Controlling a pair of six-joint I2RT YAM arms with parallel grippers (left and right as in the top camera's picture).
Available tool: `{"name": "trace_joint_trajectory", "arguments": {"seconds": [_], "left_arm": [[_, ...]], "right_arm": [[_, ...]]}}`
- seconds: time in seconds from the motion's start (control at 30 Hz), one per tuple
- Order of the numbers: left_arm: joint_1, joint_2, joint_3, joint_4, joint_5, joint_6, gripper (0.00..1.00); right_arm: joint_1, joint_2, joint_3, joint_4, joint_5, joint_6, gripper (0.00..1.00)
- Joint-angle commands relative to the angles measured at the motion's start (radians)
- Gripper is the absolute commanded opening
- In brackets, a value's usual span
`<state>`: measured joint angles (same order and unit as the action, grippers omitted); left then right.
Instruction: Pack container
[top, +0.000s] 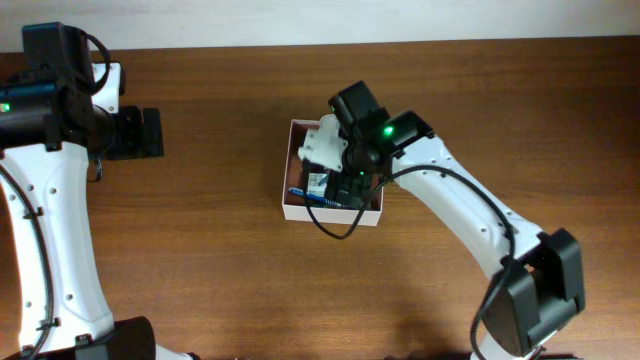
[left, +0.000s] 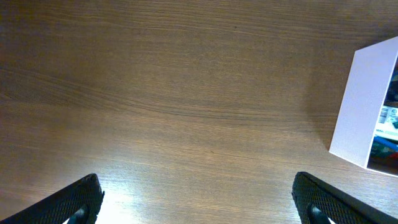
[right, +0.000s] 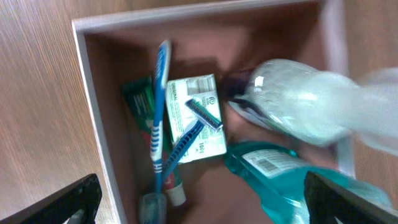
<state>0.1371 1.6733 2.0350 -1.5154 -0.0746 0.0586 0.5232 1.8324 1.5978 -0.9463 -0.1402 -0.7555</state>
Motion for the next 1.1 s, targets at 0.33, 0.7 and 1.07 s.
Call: {"name": "trace_joint_trajectory", "arguments": {"seconds": [0.33, 0.7, 1.07], "left_arm": [[0.003, -0.019, 0.010, 0.000, 0.008, -0.010, 1.00], [0.003, -0.019, 0.010, 0.000, 0.007, -0.010, 0.99], [0.003, -0.019, 0.010, 0.000, 0.007, -0.010, 1.00]], "right_arm": [[0.001, -0.325, 0.304, -0.339, 0.047, 0.499, 0.99], [0.000, -0.549, 0.306, -0.421, 0.024, 0.709, 0.99], [-0.113, -0.757, 0.305, -0.391, 0.341, 0.875, 0.99]]}}
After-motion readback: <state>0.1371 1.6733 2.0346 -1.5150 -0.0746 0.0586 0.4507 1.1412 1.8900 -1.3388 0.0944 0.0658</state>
